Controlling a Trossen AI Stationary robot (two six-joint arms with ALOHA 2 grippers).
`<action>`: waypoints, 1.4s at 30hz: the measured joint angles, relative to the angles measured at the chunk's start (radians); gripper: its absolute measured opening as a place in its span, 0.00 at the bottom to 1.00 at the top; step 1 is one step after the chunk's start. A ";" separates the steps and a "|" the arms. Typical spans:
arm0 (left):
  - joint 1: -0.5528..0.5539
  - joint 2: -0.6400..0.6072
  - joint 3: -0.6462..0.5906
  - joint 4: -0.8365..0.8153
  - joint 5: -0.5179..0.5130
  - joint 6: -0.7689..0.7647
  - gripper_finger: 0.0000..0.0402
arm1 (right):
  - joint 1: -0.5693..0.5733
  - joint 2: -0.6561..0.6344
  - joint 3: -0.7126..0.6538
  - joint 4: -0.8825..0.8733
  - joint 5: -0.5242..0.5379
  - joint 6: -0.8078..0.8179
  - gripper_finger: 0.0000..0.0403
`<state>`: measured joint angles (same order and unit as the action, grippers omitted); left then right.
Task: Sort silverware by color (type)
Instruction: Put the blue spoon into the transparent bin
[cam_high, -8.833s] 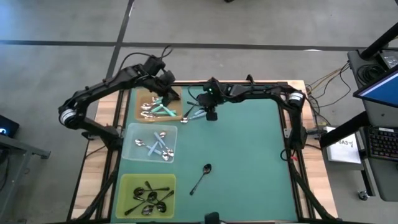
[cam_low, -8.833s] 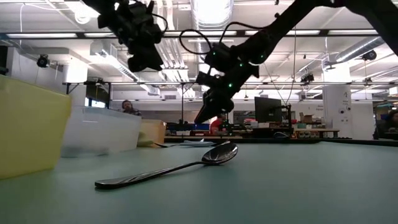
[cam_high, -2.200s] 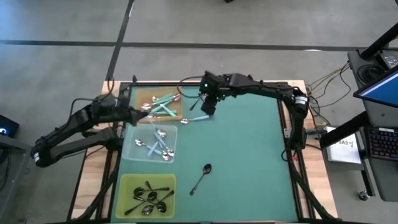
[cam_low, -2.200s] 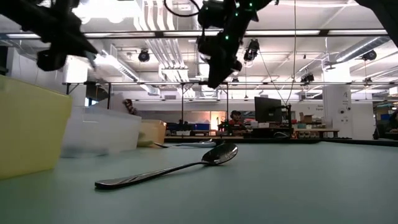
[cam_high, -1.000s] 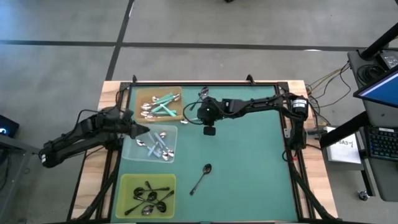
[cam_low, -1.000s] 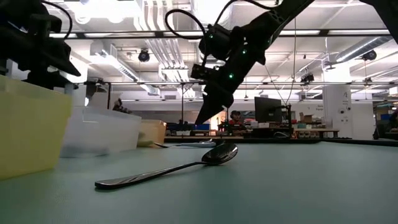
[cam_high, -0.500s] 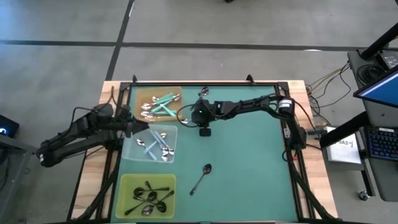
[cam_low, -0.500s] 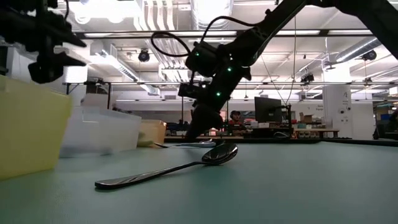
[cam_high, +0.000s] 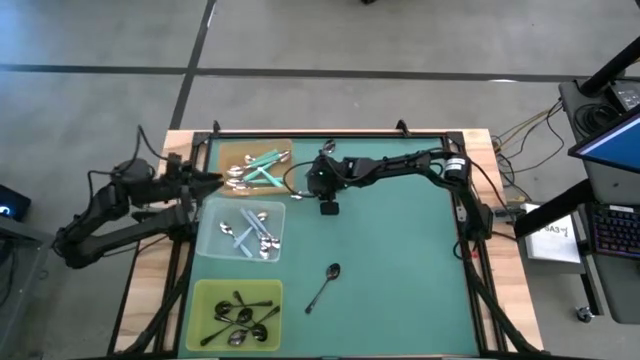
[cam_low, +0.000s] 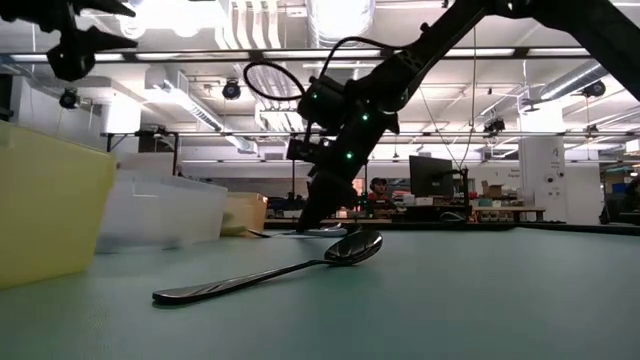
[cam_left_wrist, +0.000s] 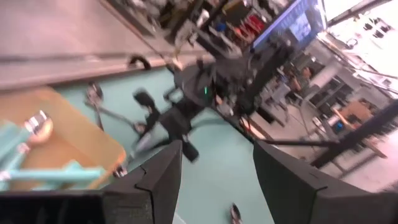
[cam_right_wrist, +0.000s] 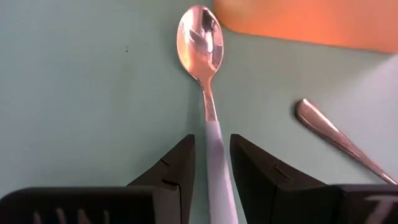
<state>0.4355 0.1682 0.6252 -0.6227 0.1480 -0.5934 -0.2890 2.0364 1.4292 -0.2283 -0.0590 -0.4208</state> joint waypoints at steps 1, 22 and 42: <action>0.000 0.001 0.012 0.000 -0.015 0.014 0.45 | -0.001 0.007 0.000 0.006 0.003 -0.004 0.23; 0.000 0.012 0.084 0.194 -0.112 0.093 0.45 | -0.023 0.070 0.008 -0.002 -0.073 0.172 0.06; 0.000 0.073 -0.260 0.440 -0.013 0.045 0.45 | 0.007 -0.186 0.003 0.141 -0.039 0.245 0.06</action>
<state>0.4355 0.2413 0.3653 -0.1830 0.1352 -0.5482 -0.2818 1.8504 1.4327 -0.0873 -0.0980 -0.1753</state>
